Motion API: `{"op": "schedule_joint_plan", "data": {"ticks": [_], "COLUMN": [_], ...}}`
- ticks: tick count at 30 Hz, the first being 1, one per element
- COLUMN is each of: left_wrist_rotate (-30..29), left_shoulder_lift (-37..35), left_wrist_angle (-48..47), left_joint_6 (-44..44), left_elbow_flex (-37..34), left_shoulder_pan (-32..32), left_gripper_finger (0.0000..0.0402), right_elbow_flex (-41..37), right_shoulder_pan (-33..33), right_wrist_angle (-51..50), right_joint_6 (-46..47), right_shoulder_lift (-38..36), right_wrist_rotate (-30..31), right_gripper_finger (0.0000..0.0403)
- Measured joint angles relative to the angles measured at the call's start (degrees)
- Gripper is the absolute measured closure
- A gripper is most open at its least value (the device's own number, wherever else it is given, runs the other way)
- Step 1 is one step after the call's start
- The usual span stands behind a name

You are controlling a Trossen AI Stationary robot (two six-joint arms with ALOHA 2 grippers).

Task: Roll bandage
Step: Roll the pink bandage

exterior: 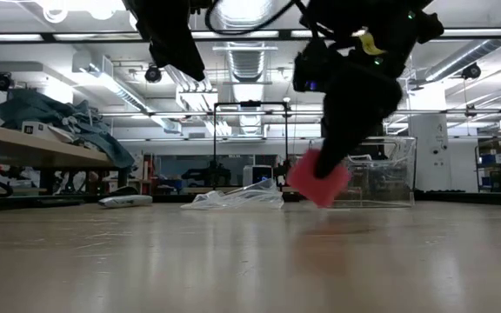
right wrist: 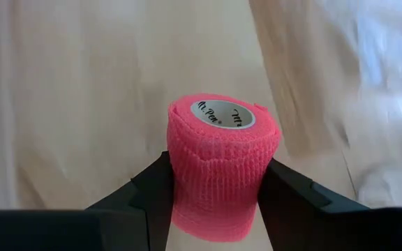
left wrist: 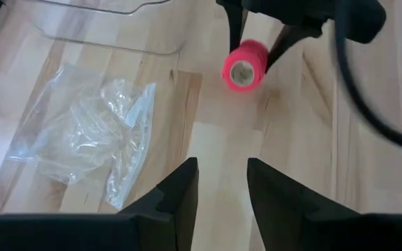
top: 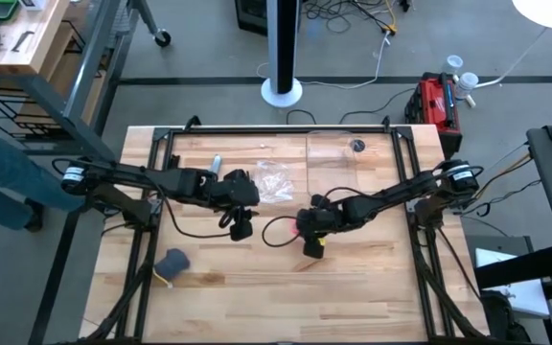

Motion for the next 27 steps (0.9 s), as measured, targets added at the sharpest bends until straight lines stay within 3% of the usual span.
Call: {"op": "schedule_joint_plan", "data": {"ticks": [9, 16, 27], "left_wrist_rotate": [-0.5, -0.5, -0.5], "left_shoulder_lift": [0.0, 0.0, 0.0], "left_wrist_angle": [0.1, 0.1, 0.3], "left_joint_6": [0.5, 0.5, 0.5], "left_elbow_flex": [0.0, 0.0, 0.0], "left_shoulder_pan": [0.0, 0.0, 0.0], "left_gripper_finger": [0.0303, 0.0315, 0.0305], "right_elbow_flex": [0.1, 0.1, 0.3], "right_shoulder_pan": [0.0, 0.0, 0.0], "right_wrist_angle": [-6.7, -6.9, -7.3], "right_joint_6": [0.6, 0.6, 1.3], "right_shoulder_lift": [-0.2, -0.2, -0.1], "right_wrist_rotate": [-5.3, -5.6, -5.1], "right_gripper_finger": [0.0233, 0.0231, 0.0171]}}
